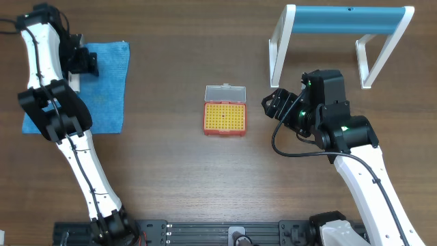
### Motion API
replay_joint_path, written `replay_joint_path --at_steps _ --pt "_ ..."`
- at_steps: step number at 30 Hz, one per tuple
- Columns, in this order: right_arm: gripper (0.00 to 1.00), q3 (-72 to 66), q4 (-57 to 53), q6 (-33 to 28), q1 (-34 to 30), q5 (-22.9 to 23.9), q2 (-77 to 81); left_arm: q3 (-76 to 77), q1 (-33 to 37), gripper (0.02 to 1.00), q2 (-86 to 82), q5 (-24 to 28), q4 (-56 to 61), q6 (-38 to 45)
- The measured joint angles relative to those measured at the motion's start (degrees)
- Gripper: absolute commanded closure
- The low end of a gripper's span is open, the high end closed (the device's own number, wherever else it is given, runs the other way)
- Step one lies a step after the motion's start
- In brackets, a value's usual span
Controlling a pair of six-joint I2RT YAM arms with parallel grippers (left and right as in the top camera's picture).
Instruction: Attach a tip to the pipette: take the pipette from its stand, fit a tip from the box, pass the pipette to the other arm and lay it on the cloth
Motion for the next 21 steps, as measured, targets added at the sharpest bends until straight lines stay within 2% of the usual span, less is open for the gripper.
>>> replay_joint_path --at_steps 4,12,15,21 --pt "0.176 0.0 0.6 0.0 0.0 0.0 0.0 0.7 0.0 0.104 -0.1 -2.8 -5.8 0.0" --pt "0.176 0.0 3.4 0.2 0.0 0.2 0.0 7.3 0.0 0.099 -6.7 -4.3 -14.0 -3.0" --pt "0.174 0.0 6.0 0.0 0.0 0.2 0.0 8.3 -0.2 0.102 -14.3 -4.0 -13.9 -5.6" --pt "0.174 0.0 6.6 -2.6 -2.4 0.2 -3.5 9.6 -1.9 0.102 -34.8 0.5 -13.9 -8.7"
